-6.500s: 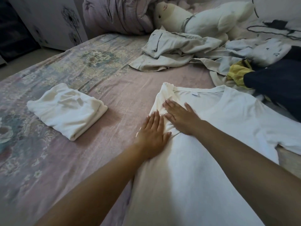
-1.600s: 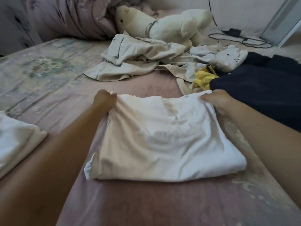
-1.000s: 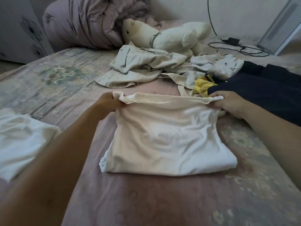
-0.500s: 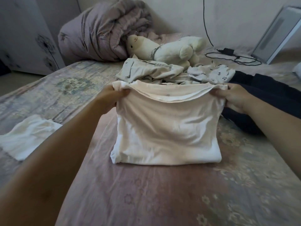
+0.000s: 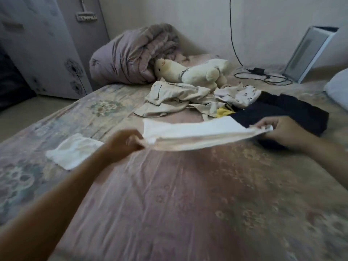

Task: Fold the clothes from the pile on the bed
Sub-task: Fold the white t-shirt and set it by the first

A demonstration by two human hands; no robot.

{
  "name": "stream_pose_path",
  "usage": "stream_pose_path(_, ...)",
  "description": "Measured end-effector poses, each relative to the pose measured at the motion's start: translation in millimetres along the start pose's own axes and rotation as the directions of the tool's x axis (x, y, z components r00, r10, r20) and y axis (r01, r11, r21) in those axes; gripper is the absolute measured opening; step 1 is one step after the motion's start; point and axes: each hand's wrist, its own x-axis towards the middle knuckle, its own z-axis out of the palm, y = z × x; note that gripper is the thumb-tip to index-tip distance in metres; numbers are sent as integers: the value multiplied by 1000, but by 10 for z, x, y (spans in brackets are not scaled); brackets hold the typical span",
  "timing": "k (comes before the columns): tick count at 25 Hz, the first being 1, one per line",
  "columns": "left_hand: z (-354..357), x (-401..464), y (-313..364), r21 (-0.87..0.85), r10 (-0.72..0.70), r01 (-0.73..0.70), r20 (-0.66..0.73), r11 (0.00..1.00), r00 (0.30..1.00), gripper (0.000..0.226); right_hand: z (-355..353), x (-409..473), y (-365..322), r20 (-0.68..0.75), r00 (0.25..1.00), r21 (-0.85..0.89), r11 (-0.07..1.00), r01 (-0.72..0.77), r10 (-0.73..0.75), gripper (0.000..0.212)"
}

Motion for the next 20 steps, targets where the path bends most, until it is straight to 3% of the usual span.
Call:
stream_pose_path(3, 699, -1137, -516, 261, 124, -175, 201, 949, 972, 25, 591, -870, 709, 127, 988, -254, 959, 122, -92, 37)
stream_pose_path(5, 1078, -1772, -799, 355, 202, -290, 264, 889, 943, 34, 970, -1363, 1240, 229, 959, -408, 878, 251, -167, 14)
stream_pose_path(7, 1112, -1954, -826, 397, 233, -316, 245, 862, 941, 38, 1085, -1584, 1539, 275, 932, -505, 789, 350, -237, 25)
stream_pose_path(11, 887, -1444, -433, 458, 282, -304, 118, 835, 952, 37, 1118, -1292, 1086, 219, 937, -562, 750, 349, -272, 42)
stream_pose_path(13, 1052, -972, -128, 494, 197, -195, 48, 847, 979, 54, 1384, -949, 632, 157, 963, -588, 762, 270, -220, 56)
stream_pose_path(15, 1386, -509, 106, 533, -29, -23, 90, 846, 996, 63, 1769, -632, 321, 155, 983, -625, 760, 177, -101, 58)
stream_pose_path(18, 1860, -278, -35, 689, -290, 102, 163, 718, 943, 60, 2198, -309, 455, 239, 967, -727, 678, 114, 93, 58)
stream_pose_path(20, 2019, -373, -299, 685, -413, 171, 205, 708, 887, 55, 2260, -274, 753, 258, 944, -752, 656, 64, 204, 69)
